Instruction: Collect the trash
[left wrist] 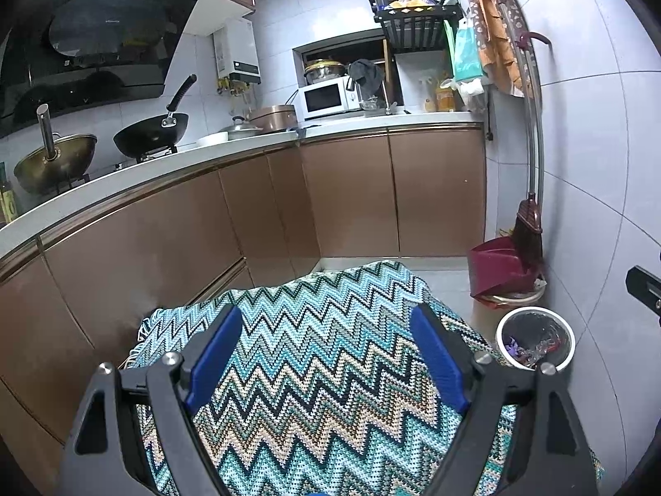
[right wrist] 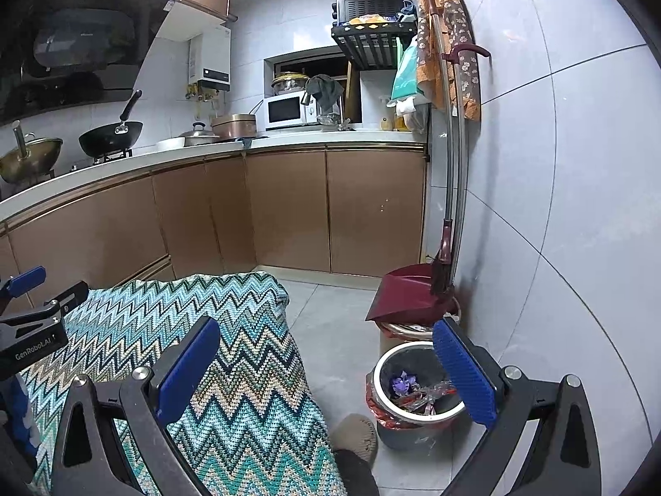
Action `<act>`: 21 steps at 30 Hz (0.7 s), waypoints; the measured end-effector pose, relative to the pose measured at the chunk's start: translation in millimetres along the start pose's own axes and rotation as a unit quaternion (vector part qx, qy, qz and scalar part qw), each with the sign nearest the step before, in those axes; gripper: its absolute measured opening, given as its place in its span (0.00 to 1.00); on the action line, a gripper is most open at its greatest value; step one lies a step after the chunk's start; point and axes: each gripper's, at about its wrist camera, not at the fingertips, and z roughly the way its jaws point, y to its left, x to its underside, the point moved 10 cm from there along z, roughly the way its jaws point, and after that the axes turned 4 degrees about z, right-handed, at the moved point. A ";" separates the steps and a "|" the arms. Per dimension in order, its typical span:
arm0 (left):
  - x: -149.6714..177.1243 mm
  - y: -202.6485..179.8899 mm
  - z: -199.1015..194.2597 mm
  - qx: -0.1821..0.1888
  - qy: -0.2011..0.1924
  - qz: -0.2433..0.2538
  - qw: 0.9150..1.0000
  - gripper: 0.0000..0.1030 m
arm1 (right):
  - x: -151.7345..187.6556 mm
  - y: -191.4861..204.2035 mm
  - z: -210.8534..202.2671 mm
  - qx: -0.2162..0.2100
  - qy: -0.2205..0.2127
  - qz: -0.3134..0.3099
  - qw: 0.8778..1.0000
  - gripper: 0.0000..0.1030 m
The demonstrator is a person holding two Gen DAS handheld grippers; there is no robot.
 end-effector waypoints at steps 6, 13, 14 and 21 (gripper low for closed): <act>1.5 -5.4 1.8 0.006 0.002 0.002 1.000 0.80 | 3.1 -0.2 2.3 0.006 0.006 -0.001 1.000 1.00; 3.9 -6.3 4.2 0.009 0.006 0.002 1.000 0.80 | 11.2 2.9 7.2 0.012 0.021 -0.003 1.000 1.00; 3.9 -6.4 4.2 0.009 0.006 0.002 1.000 0.80 | 11.8 3.5 7.3 0.011 0.022 -0.003 1.000 1.00; 3.7 -8.7 3.7 0.009 0.007 0.004 1.000 0.80 | 11.6 7.4 7.5 0.006 0.023 -0.007 1.000 1.00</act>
